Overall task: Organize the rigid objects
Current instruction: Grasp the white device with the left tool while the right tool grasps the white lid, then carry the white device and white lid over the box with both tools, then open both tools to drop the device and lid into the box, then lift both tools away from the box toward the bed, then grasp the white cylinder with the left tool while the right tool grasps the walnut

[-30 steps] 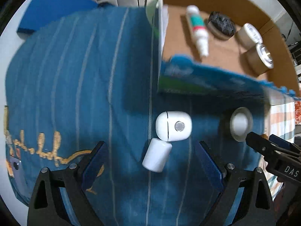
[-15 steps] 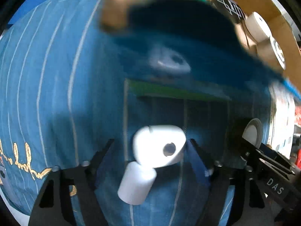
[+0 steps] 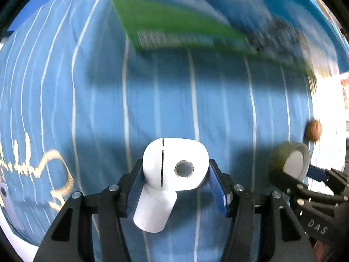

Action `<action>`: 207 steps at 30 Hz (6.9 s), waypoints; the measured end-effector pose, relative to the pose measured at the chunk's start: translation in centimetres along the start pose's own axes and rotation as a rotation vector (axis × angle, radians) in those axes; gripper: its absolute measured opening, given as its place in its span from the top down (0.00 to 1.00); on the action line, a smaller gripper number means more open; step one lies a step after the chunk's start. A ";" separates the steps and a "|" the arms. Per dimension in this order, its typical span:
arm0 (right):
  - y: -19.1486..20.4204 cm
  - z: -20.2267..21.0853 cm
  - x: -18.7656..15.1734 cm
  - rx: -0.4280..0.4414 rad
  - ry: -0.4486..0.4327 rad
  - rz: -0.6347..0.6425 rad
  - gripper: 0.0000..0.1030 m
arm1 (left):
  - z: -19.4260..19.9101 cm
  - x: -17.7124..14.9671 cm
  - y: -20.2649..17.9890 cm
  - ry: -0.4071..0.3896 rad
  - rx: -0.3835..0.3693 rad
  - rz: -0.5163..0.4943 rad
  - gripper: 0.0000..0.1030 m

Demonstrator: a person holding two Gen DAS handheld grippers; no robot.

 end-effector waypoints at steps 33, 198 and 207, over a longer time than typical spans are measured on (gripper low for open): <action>1.7 7.4 -0.6 -0.053 -0.096 0.114 0.35 | 8.0 -1.6 -0.4 -0.120 -0.007 0.025 0.48; -8.6 4.9 6.3 -0.050 -0.106 -0.083 0.63 | -0.7 -5.5 -0.6 0.095 0.054 -0.025 0.69; -6.8 3.2 0.5 -0.069 -0.007 0.010 0.63 | 0.0 -6.6 -1.6 0.096 0.035 -0.025 0.72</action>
Point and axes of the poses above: each gripper's, at about its wrist camera, not at the fingertips, and z roughly against the way its jaws point, y to its left, x to its top, the point moved 7 cm from there along -z, roughly the way its jaws point, and after that the axes turned 11 degrees about x, right-handed, at the moved point
